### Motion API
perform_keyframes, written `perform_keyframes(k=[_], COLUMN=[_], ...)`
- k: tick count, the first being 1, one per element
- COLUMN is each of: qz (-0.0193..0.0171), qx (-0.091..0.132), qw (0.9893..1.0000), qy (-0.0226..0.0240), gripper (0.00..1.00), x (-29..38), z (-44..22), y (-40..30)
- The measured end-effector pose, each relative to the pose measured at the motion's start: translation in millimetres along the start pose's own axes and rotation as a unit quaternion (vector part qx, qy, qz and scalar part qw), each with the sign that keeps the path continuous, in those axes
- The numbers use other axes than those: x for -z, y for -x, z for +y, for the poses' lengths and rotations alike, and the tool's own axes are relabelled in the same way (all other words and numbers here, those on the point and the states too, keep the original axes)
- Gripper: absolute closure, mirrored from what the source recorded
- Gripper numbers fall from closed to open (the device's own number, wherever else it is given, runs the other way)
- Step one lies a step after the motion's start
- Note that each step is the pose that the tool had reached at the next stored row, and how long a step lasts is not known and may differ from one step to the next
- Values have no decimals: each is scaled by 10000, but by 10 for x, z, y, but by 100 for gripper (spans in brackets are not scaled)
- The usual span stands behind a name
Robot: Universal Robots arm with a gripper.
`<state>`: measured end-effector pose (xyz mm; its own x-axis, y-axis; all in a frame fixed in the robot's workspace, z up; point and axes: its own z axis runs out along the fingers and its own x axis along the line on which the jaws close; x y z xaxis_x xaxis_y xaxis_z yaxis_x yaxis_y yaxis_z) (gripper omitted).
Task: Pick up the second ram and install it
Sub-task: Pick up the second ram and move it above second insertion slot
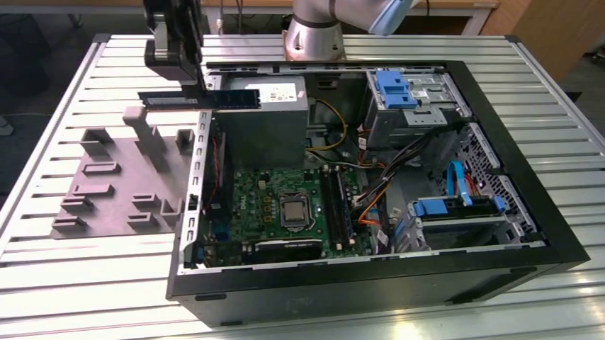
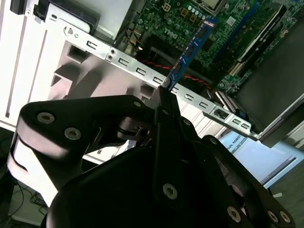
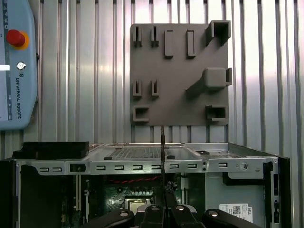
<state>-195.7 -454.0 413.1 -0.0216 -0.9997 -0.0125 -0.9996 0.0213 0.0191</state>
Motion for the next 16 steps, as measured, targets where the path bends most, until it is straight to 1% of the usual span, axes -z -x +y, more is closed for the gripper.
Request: perform_keyframes(k=[16], qz=[0], qx=[0], qw=[10000], qy=[1], gripper=[89], x=[6], z=[-314], y=[7])
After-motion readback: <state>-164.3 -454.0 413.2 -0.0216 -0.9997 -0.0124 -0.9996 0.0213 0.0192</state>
